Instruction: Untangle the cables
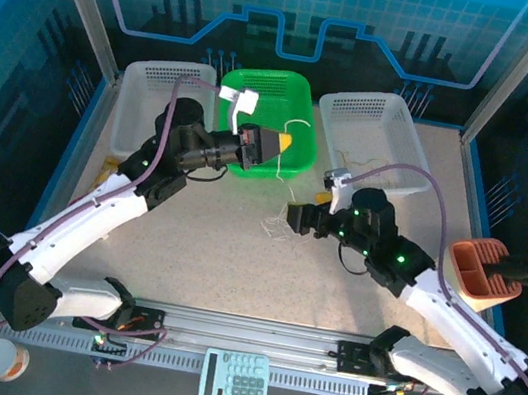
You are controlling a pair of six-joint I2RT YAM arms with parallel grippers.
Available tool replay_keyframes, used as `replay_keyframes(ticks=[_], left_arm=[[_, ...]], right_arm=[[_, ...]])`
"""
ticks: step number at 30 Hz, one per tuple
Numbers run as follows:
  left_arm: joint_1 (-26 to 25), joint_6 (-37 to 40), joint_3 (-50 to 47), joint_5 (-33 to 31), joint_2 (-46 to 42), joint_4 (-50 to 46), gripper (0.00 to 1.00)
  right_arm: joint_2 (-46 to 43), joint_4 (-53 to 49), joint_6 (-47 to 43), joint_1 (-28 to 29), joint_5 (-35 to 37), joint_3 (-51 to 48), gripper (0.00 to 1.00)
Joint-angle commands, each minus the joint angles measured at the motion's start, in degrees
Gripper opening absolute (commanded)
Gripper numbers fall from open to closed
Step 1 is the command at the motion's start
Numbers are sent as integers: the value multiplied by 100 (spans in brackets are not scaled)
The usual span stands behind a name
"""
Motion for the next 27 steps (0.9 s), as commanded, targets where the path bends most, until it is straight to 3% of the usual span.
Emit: replay_keyframes(ticks=[1,4,14,27], left_arm=[[-111,-278,333,177,-71,195,0],[-156,-371,461,127,-104,241,0],[-174,-554,969,-104,-203,251,0],[-161,-76,1854,-473,-203,-294,0]], right_arm=[[431,677,-46,80,407,121,83],[872,1046,82,82,610,9,81],[1708,1873,606,152,471,-796,46],[1661,2074,979,343,570,-1471,48]])
